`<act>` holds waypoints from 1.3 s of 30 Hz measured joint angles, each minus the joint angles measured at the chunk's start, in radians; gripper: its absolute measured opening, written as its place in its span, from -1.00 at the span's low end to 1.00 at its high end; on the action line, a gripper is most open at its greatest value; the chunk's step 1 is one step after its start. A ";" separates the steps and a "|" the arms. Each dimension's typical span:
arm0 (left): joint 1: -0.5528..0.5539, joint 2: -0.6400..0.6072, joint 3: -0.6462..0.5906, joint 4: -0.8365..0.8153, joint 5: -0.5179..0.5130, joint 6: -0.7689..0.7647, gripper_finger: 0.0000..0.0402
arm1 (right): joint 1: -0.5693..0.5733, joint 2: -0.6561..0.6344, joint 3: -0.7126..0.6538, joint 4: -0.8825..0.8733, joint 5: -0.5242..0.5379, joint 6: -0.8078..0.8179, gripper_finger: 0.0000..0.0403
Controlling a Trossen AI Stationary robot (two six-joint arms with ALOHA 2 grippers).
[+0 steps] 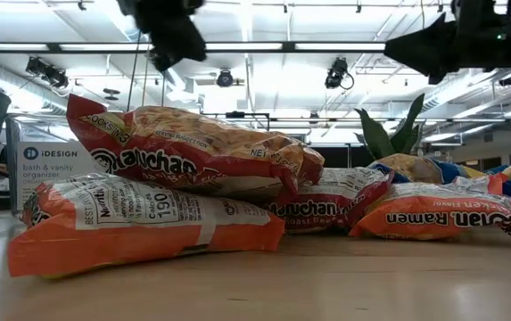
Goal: Sort Maruchan noodles
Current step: Put the red noodle pack into the blue bin
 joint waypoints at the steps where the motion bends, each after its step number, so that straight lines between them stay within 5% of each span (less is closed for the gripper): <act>1: -0.008 0.041 0.035 -0.027 0.004 0.000 -0.46 | 0.000 0.010 0.010 -0.024 0.000 0.000 -0.34; 13: -0.103 0.431 0.386 -0.312 0.024 -0.038 -0.01 | 0.000 0.056 0.031 -0.035 0.034 -0.048 -0.31; 27: -0.165 0.632 0.467 -0.314 0.097 -0.122 0.50 | -0.006 0.056 0.032 -0.026 0.035 -0.052 -0.15; 39: -0.205 0.650 0.467 -0.362 -0.142 -0.119 0.56 | -0.006 0.057 0.032 -0.032 0.033 -0.026 -0.15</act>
